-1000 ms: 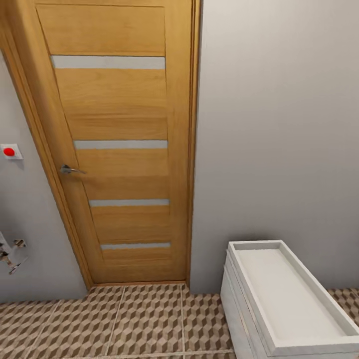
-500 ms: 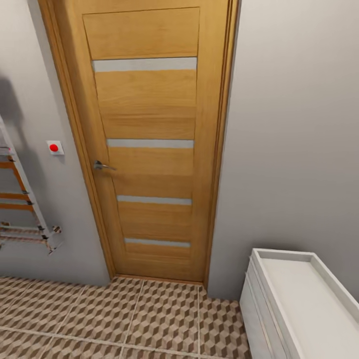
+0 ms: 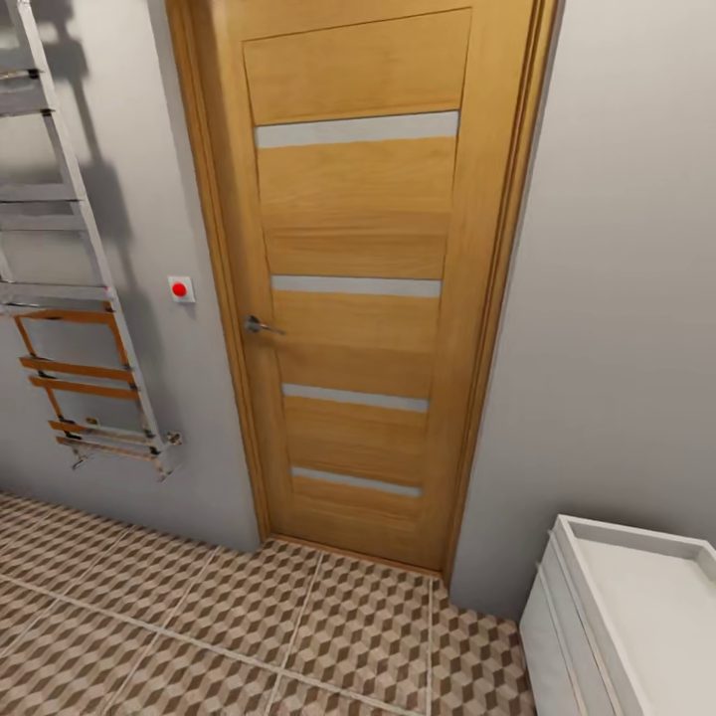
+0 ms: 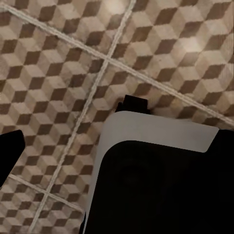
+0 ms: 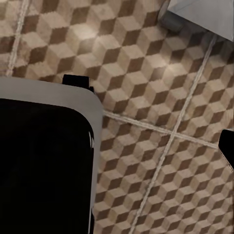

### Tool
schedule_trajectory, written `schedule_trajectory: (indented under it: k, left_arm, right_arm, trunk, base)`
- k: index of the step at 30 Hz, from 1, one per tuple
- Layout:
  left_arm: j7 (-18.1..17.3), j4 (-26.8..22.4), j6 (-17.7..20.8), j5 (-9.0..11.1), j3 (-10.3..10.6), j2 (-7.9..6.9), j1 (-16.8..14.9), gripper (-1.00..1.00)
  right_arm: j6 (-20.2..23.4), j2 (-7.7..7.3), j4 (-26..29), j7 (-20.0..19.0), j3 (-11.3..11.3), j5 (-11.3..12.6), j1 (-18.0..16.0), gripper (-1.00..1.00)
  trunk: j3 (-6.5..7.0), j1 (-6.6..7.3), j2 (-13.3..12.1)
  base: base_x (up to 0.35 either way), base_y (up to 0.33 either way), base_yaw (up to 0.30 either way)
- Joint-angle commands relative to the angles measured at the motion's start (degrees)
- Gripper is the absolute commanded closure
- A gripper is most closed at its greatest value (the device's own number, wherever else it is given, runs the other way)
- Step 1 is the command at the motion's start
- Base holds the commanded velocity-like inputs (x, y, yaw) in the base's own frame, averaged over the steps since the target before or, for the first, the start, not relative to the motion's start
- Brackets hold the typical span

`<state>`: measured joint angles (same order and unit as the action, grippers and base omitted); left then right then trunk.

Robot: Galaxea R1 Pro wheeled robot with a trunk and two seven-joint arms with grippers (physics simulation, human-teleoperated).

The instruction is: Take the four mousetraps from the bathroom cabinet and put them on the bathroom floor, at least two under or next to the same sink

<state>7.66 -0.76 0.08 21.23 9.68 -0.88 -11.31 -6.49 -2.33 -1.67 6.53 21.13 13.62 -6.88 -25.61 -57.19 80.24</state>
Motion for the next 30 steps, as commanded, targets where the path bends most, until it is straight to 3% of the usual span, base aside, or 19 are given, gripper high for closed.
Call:
schedule_trajectory:
  k: [1, 20, 30]
  left_arm:
    - [0.16, -0.03, 0.01, 0.48, 0.47, 0.0, -0.02, -1.0]
    - [0.16, -0.03, 0.01, 0.74, 0.29, 0.04, -0.02, -1.0]
    - [0.16, -0.03, 0.01, 0.97, -0.05, 0.17, -0.02, -1.0]
  right_arm:
    - [-0.36, 0.01, -0.18, 0.0, 0.49, 0.56, -0.06, -1.0]
    - [-0.47, -0.08, -0.15, -0.02, 0.57, 0.41, -0.06, -1.0]
    - [-0.6, -0.08, -0.1, 0.3, 0.62, 0.31, -0.06, -1.0]
  trunk:
    - [-0.06, 0.0, 0.03]
    - [-0.06, 0.0, 0.03]
    - [-0.06, 0.0, 0.03]
  base:
    - [0.0, 0.0, 0.3]
    - [0.0, 0.0, 0.291]
    - [0.0, 0.0, 0.084]
